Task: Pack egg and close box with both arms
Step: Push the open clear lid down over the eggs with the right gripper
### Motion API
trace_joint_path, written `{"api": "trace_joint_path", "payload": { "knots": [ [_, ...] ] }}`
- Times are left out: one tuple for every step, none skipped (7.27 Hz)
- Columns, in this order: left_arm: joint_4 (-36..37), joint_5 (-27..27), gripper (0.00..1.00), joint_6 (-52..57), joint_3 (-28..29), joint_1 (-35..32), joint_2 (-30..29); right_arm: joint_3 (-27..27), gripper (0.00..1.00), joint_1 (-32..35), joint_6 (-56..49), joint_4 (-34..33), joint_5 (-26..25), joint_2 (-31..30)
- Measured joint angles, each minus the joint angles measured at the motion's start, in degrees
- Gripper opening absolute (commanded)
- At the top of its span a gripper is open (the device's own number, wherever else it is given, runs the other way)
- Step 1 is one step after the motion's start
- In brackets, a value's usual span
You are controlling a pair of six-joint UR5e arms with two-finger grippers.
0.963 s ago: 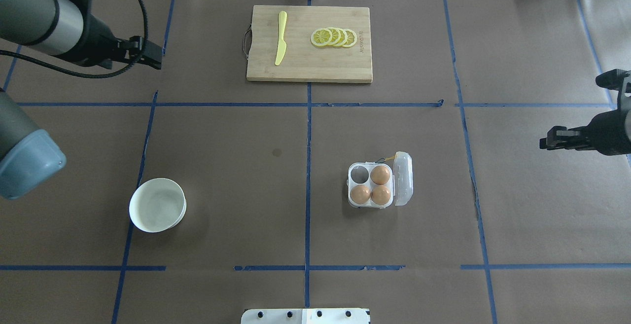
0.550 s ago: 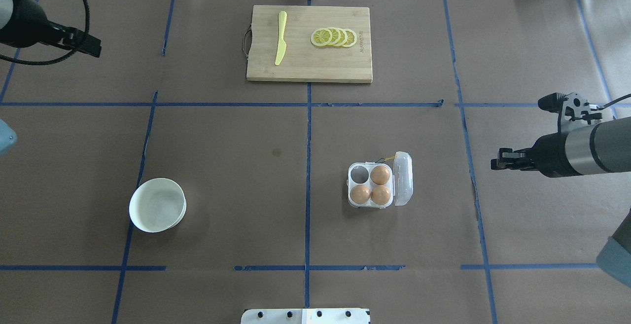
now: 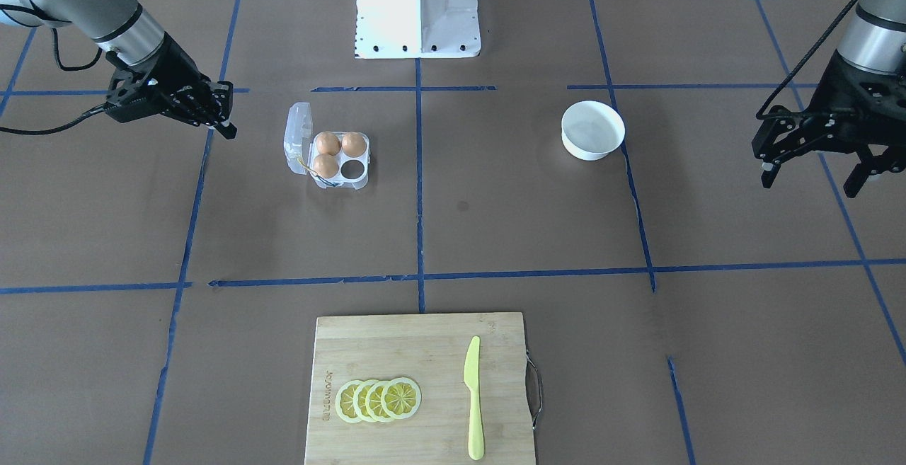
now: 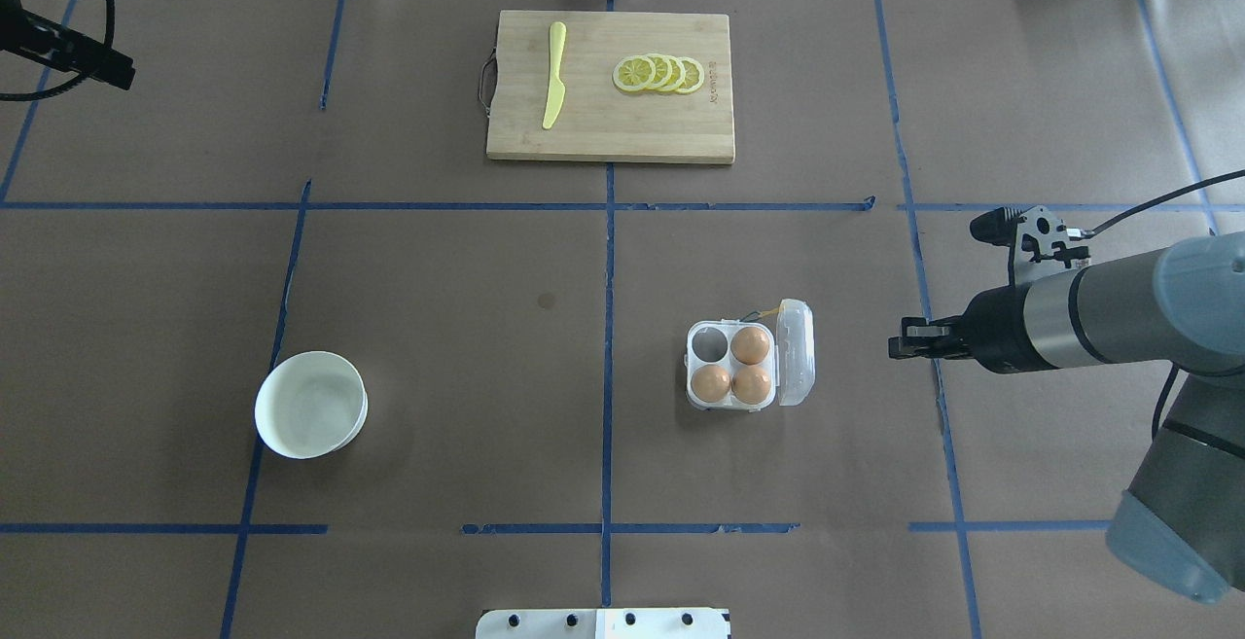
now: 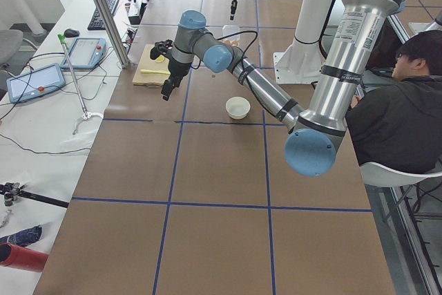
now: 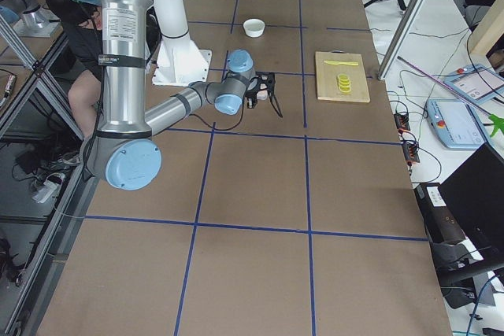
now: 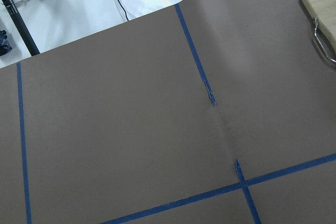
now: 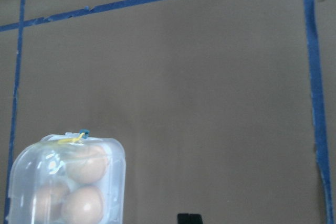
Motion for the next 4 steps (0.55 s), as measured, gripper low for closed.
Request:
{"api": "trace_joint_path", "payload": {
  "knots": [
    [0.0, -0.2, 1.00, 0.2, 0.1, -0.1, 0.0, -0.4, 0.00, -1.5, 0.6, 0.0, -0.9, 1.8],
    [-0.1, -0.3, 1.00, 0.2, 0.1, -0.1, 0.1, -1.4, 0.00, -2.2, 1.2, -0.1, -1.4, 4.0],
    [-0.1, -0.3, 1.00, 0.2, 0.2, -0.2, 0.2, -2.5, 0.00, -2.5, 1.8, -0.1, -1.5, 6.4],
    [-0.1, -0.3, 1.00, 0.2, 0.4, -0.2, 0.3, -3.3, 0.00, -2.6, 2.1, -0.1, -1.6, 8.1]
  ]
}}
